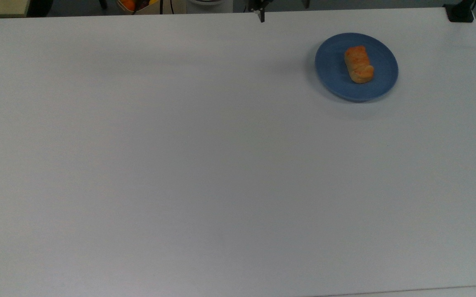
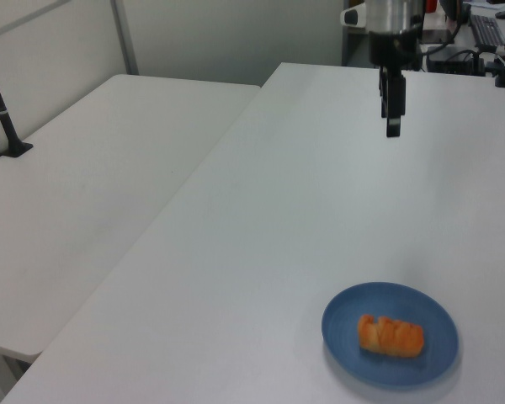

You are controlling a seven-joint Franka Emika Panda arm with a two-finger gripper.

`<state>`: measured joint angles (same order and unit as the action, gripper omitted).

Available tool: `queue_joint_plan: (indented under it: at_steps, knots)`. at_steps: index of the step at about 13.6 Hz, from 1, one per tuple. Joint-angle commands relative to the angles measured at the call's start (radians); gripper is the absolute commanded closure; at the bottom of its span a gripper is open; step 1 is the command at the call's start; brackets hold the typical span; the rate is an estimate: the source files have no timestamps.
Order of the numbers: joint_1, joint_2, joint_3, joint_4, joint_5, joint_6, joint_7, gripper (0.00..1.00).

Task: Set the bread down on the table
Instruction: 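Move the gripper from rest toward the blue plate, then lower the open gripper over the orange bread roll on the plate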

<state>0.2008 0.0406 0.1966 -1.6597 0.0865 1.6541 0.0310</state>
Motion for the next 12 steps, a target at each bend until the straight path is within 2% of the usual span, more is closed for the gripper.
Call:
queue_joint_plan:
  at_steps: [1, 4, 6, 8, 12]
  knots:
    - [0.041, 0.031, 0.061, 0.006, 0.013, 0.076, 0.162, 0.00]
    - [0.048, 0.080, 0.153, 0.001, 0.009, 0.169, 0.278, 0.00]
    - [0.069, 0.122, 0.196, -0.002, -0.014, 0.216, 0.378, 0.00]
    - [0.103, 0.163, 0.202, -0.002, -0.056, 0.239, 0.431, 0.00]
    - [0.152, 0.231, 0.202, -0.035, -0.089, 0.314, 0.452, 0.00]
